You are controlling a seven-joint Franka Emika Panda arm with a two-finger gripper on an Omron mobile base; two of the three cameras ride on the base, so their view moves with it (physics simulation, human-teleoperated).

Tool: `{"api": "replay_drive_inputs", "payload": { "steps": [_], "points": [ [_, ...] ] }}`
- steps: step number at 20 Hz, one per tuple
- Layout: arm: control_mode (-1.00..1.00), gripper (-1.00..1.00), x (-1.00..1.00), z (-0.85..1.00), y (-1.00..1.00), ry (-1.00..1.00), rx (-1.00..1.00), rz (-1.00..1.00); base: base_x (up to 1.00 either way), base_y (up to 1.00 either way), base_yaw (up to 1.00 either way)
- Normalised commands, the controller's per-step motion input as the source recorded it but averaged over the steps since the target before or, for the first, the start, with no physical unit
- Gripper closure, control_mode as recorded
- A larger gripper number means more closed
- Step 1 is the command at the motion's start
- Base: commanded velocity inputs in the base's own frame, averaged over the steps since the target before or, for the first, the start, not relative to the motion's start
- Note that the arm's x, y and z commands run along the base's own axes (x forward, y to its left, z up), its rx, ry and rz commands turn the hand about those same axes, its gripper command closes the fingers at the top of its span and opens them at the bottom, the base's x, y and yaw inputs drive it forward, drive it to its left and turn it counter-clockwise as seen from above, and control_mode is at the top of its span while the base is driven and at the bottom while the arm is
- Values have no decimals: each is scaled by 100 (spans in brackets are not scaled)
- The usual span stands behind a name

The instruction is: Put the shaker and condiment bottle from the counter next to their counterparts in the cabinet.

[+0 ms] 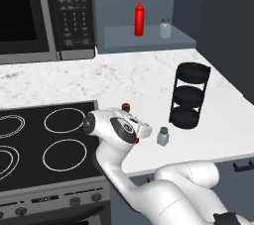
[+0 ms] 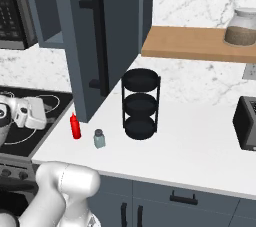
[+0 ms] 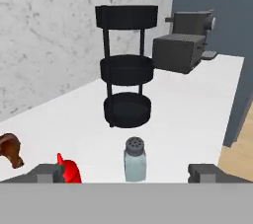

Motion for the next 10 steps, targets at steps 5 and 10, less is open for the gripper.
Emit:
{"api": "replay_drive_inputs", "payload": {
  "steps": [5,10],
  "points": [
    [-100,-100,13,-47,0,-9,0,-4,0,0,0],
    [-100,-100,13,-50,-2,-19,0,0,0,0,0]
  ]
}}
